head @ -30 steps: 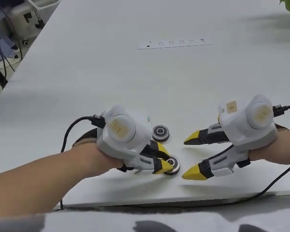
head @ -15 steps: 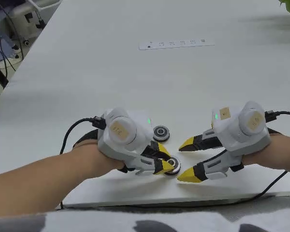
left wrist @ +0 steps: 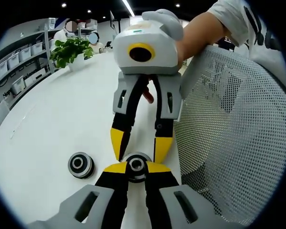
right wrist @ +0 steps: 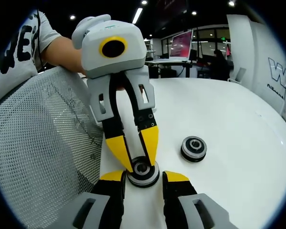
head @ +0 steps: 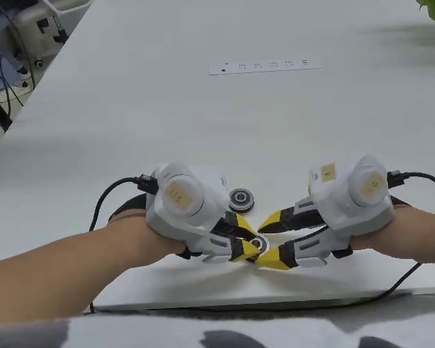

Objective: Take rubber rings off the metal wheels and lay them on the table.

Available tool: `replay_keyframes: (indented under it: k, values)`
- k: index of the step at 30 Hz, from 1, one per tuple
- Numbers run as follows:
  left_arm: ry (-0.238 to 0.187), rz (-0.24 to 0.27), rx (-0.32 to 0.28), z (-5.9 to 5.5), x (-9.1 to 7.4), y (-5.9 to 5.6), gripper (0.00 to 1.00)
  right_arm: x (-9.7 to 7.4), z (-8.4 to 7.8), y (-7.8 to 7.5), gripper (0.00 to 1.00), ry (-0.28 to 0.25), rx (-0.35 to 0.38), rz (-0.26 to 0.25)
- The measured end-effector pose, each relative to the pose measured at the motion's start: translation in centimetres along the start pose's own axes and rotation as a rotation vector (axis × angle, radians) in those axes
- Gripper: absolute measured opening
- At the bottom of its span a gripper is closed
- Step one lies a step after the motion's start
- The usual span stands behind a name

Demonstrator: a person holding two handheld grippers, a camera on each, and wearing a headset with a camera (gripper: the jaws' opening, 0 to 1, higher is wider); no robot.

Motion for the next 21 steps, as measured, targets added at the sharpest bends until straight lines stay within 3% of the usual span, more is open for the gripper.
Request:
replay_keyframes:
  k: [21]
  values:
    - [-0.007,0.004,-0.006,-0.02,-0.02,0.03,0.08,-0.54,-0.67,-0.07,0.21,0.016,0.000,0.004]
Point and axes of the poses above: the centre of the closed fingertips' face, and the gripper's own axes: x roughly forward along the fingers, y roughly to its left, z roughly out of its top, the point moved 1 cm from there along -x, roughly backward along the fingers, and after that the axes turned 15 degrees about x, right-handed, at the moved point
